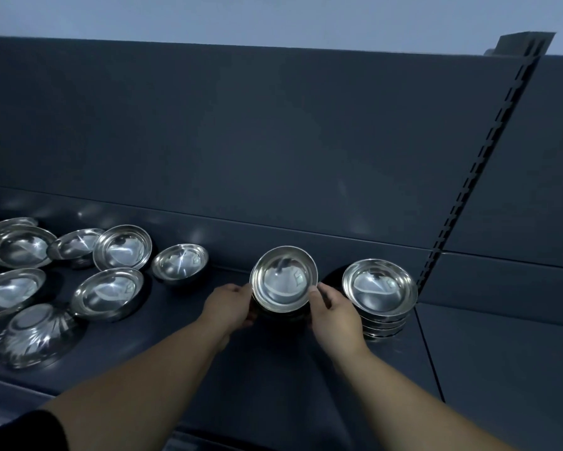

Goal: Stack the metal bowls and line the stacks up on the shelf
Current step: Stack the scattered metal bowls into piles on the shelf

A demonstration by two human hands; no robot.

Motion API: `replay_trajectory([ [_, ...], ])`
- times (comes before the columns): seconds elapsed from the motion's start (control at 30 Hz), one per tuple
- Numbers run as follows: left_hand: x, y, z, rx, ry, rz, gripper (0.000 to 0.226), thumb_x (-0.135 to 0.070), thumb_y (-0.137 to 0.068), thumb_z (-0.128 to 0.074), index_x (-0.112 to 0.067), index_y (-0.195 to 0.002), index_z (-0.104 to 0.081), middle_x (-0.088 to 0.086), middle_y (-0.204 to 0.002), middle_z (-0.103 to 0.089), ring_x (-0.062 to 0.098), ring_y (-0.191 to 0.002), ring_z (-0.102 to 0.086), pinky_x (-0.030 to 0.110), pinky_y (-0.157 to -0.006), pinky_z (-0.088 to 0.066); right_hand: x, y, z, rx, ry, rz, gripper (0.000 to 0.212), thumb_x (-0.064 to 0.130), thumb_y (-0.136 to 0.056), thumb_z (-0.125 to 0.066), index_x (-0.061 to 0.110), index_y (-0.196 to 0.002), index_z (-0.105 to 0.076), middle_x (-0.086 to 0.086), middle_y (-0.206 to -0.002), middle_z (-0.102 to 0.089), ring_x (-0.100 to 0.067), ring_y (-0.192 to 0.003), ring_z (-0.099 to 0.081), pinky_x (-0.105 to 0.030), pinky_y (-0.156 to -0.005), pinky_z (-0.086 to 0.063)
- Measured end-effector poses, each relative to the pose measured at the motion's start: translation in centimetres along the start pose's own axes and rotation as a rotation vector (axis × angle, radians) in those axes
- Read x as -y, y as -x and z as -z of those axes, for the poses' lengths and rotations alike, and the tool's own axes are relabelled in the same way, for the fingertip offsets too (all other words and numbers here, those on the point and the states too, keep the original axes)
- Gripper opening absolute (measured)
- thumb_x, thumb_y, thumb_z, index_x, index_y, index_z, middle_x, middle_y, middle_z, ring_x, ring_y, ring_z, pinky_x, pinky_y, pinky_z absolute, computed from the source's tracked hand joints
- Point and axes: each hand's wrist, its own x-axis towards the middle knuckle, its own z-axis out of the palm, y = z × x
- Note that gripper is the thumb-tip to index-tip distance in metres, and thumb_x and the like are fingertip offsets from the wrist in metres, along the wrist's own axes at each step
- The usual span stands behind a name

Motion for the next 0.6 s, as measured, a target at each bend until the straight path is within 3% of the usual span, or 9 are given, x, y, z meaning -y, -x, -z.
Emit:
replay_trajectory([
  [0.1,0.0,0.3,-0.1,-0.027,-0.014,-0.034,0.029,-0.031,-0.094,-0.055,-0.004,-0.092,-0.063,0.013,-0.082,-0.070,0.021,-0.068,-0.065,0.031,-0.063,-0.056,-0.4,-0.2,-0.2,-0.020,0.028,0.001,0.035,0.037,-0.099,-0.051,0.015,-0.121,-0.068,-0.002,-0.105,-0.072,-0.017,-0.099,-0.065,-0.027,-0.089,-0.047],
  [0.17,0.0,0.4,-0.1,-0.048,-0.038,-0.054,0.032,-0.035,-0.094,-0.055,-0.004,-0.092,-0.063,0.012,-0.083,-0.071,0.022,-0.072,-0.067,0.033,-0.067,-0.057,-0.6,-0.6,-0.2,-0.033,0.025,-0.020,0.034,0.037,-0.098,-0.052,0.012,-0.102,-0.074,-0.005,-0.090,-0.074,-0.022,-0.088,-0.067,-0.031,-0.083,-0.051],
  [0.27,-0.1,0.5,-0.1,-0.067,-0.080,-0.078,0.037,-0.040,-0.094,-0.053,-0.004,-0.091,-0.063,0.012,-0.081,-0.071,0.024,-0.075,-0.069,0.036,-0.071,-0.060,-0.3,-1.0,-0.2,-0.062,0.040,-0.033,0.043,0.039,-0.098,-0.052,0.006,-0.075,-0.069,-0.011,-0.074,-0.073,-0.026,-0.075,-0.068,-0.037,-0.076,-0.053],
  [0.47,-0.2,0.9,0.0,-0.083,-0.132,-0.082,0.043,-0.047,-0.095,-0.049,-0.006,-0.092,-0.062,0.010,-0.079,-0.071,0.024,-0.071,-0.069,0.040,-0.076,-0.060,-0.8,-0.5,-0.6,-0.085,-0.004,-0.074,0.047,0.055,-0.090,-0.043,0.014,-0.078,-0.062,-0.006,-0.073,-0.071,-0.028,-0.077,-0.068,-0.042,-0.079,-0.055],
  [0.53,0.2,1.0,0.4,-0.085,-0.169,-0.093,0.046,-0.050,-0.095,-0.046,-0.007,-0.090,-0.063,0.010,-0.082,-0.071,0.025,-0.076,-0.069,0.039,-0.076,-0.060,-1.2,0.7,-0.4,-0.061,0.047,-0.091,0.035,0.040,-0.095,-0.046,0.012,-0.076,-0.056,-0.005,-0.073,-0.065,-0.029,-0.080,-0.062,-0.034,-0.075,-0.047],
  [0.6,1.0,1.1,1.2,-0.109,-0.366,-0.158,0.048,-0.052,-0.095,-0.043,-0.009,-0.086,-0.062,0.006,-0.085,-0.069,0.026,-0.087,-0.068,0.034,-0.081,-0.055,-2.2,1.9,-0.2,0.031,0.230,-0.049,0.021,0.025,-0.095,-0.051,0.016,-0.077,-0.058,-0.002,-0.078,-0.066,-0.025,-0.084,-0.062,-0.032,-0.075,-0.045],
])
